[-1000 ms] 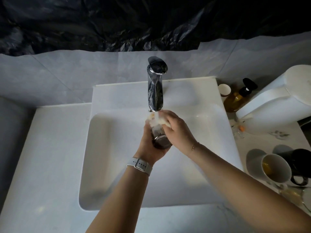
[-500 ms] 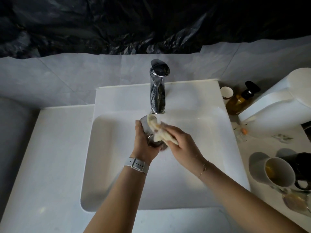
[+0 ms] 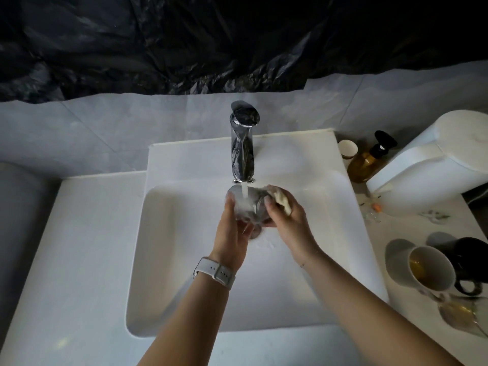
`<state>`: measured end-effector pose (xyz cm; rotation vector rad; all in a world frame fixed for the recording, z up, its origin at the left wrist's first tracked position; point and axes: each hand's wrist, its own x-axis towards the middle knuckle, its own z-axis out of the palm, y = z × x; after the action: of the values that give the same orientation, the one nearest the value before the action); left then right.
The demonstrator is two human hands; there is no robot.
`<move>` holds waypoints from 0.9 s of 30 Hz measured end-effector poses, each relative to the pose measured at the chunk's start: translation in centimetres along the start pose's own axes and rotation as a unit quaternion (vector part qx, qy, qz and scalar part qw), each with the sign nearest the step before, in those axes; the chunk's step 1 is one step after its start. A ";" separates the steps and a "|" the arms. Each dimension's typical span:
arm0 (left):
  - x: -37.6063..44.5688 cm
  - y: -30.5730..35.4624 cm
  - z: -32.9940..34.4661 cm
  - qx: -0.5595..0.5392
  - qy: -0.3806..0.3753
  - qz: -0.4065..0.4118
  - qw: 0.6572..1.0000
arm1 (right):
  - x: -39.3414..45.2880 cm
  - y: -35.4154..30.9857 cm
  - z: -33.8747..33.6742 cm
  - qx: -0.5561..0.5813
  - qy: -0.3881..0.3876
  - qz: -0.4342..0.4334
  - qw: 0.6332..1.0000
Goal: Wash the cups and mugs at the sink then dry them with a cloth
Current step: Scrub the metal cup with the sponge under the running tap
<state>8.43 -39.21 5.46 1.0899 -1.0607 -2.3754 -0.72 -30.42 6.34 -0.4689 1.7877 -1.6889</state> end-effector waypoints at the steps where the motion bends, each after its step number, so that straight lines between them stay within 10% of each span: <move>1: -0.2 -0.1 -0.1 0.032 0.016 0.019 0.999 | 0.4 -0.5 -0.3 0.035 0.008 0.025 0.999; 6: 0.1 1.5 -0.8 0.098 -0.005 0.117 0.988 | 0.9 -1.5 -0.6 0.097 -0.006 0.077 0.992; 12: 1.2 1.8 -1.3 -0.124 0.053 -0.054 0.989 | 0.1 -1.2 0.6 -0.045 0.009 -0.098 0.994; 18: 0.8 1.3 -1.2 -0.179 0.102 -0.123 0.971 | -0.6 1.3 0.8 -0.330 -0.077 -0.351 0.873; 24: 1.1 1.3 -2.2 -0.183 0.169 -0.116 0.961 | 2.7 0.9 0.3 -0.268 -0.089 -0.175 0.943; 27: 1.0 1.4 -2.3 -0.172 0.189 -0.117 0.960 | 0.2 1.7 0.7 -0.255 -0.099 -0.222 0.936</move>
<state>9.47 -41.85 4.94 1.5148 -0.3896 -2.2693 -0.14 -30.82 4.64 -1.3058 2.0624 -1.3576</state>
